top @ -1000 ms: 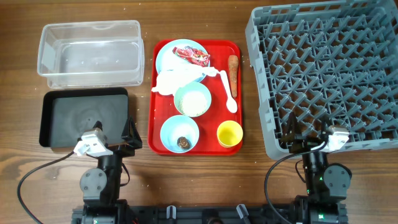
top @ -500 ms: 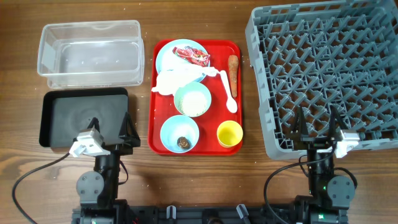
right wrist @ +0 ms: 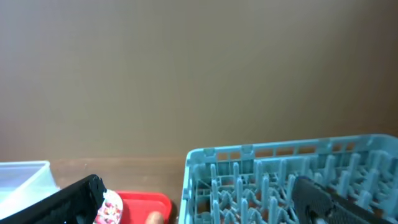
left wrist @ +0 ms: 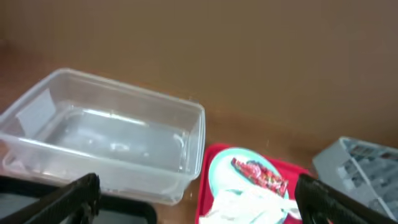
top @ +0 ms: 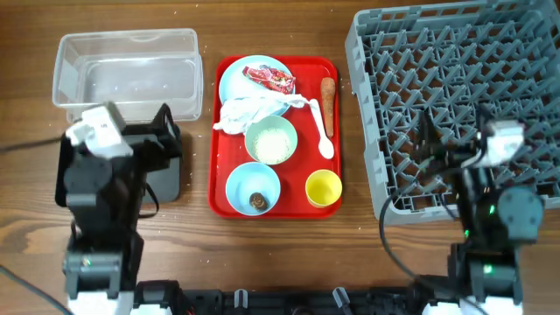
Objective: Sort waste into correct bins and load items into the dishwasher rack
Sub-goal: 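Reach the left gripper to the blue plate and grasp the white tissue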
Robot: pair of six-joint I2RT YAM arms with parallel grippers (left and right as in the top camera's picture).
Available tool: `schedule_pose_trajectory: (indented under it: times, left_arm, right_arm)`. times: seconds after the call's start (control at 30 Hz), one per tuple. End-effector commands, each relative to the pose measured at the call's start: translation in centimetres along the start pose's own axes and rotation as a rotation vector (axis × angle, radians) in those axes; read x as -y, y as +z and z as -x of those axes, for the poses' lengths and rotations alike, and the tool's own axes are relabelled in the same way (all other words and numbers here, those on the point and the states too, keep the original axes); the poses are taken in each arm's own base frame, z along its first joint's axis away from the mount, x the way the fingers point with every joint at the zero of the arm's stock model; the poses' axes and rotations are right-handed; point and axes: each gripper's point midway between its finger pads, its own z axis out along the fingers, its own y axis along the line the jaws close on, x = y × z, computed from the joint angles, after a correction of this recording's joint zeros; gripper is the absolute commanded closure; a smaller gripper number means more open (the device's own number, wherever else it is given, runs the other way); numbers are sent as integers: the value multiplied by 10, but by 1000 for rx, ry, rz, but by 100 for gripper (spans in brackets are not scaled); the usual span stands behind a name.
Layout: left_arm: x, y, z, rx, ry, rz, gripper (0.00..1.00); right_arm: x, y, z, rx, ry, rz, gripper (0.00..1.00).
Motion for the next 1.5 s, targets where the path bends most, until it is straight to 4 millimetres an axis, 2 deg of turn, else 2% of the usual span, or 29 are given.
schedule_pose_trajectory:
  times: [0.0, 0.07, 0.13, 0.3, 0.4, 0.47, 0.57, 0.67, 0.77, 0.87, 0.93, 1.03, 1.1, 1.17, 1.2, 1.3, 1.47]
  left_arm:
    - [6, 15, 18, -71, 24, 17, 0]
    - [12, 30, 20, -155, 24, 18, 0]
    - [21, 45, 23, -233, 20, -4, 0]
    - [28, 64, 22, -450, 19, 38, 0]
    - [47, 75, 3, -561, 50, 14, 0]
    - [51, 83, -10, -598, 58, 16, 0]
    - [69, 94, -31, -679, 15, -88, 0]
    - [96, 102, -16, -617, -30, -207, 0]
    - [114, 109, 8, -579, -88, -215, 1]
    - [121, 129, 26, -573, -22, -99, 1]
    - [125, 152, 1, -650, 23, -18, 1]
    - [128, 178, -70, -809, -41, 91, 1]
    - [137, 186, -113, -893, -42, 131, 2]
    - [137, 191, -145, -937, -53, 209, 1]
    - [139, 193, -168, -972, -62, 246, 1]
    - [135, 197, -201, -1024, -88, 317, 1]
    - [120, 202, -226, -1065, -75, 378, 1]
  right_arm:
    - [-16, 18, 16, -72, -62, 103, 0]
    - [-12, 36, 14, -208, -52, 103, 0]
    - [-10, 45, 10, -341, -41, 98, 0]
    - [-7, 53, -1, -531, 10, 91, 0]
    - [-5, 55, -10, -579, 23, 86, 0]
    - [-5, 56, -12, -585, 54, 83, 0]
    - [-8, 55, -13, -595, 101, 85, 0]
    - [-9, 51, -19, -625, 111, 86, 0]
    - [-9, 49, -22, -639, 114, 85, 0]
    - [-9, 46, -25, -656, 115, 84, 0]
    - [-5, 45, -28, -669, 111, 61, 0]
    - [-5, 43, -31, -684, 115, 57, 0]
    - [-5, 43, -33, -689, 117, 57, 0]
    - [-5, 43, -34, -695, 118, 56, 0]
    - [-5, 43, -35, -698, 119, 56, 0]
    - [-5, 42, -36, -702, 120, 56, 0]
    - [-4, 43, -41, -719, 125, 54, 0]
